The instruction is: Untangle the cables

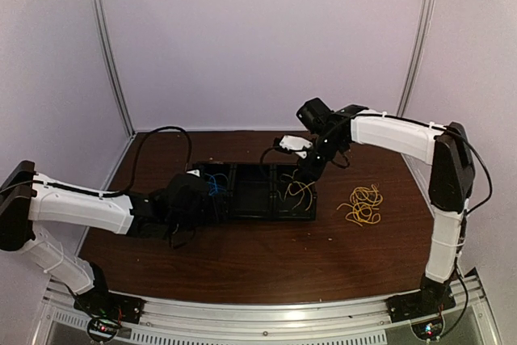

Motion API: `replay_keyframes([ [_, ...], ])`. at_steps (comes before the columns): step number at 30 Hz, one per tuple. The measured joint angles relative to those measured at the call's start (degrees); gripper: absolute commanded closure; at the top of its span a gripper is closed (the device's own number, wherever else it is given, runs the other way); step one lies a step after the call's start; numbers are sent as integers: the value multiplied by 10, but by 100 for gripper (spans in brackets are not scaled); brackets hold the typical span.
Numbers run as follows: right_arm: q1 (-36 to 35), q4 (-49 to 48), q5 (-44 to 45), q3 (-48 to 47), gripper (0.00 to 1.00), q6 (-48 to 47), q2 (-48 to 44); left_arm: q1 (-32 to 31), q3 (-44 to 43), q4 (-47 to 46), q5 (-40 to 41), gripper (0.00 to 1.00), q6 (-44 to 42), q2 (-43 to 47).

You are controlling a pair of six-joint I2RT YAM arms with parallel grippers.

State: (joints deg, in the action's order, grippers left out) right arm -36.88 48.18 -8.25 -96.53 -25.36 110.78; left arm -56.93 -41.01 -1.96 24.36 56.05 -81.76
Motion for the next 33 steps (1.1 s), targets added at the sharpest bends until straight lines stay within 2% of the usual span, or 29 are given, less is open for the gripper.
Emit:
replay_keyframes([
  [6, 0, -15, -11, -18, 100, 2, 84, 0, 0, 0, 0, 28, 0, 2],
  [12, 0, -35, -20, -24, 100, 6, 115, 0, 6, -26, -18, 33, -14, 4],
  [18, 0, -57, -23, -26, 100, 16, 126, -22, 40, -161, -81, 34, -122, 10],
  [23, 0, -64, -21, -26, 100, 19, 151, -52, 41, -228, -105, 34, -192, 18],
  [33, -1, -64, -19, -18, 88, 33, 141, -53, 48, -256, -98, 34, -223, 58],
])
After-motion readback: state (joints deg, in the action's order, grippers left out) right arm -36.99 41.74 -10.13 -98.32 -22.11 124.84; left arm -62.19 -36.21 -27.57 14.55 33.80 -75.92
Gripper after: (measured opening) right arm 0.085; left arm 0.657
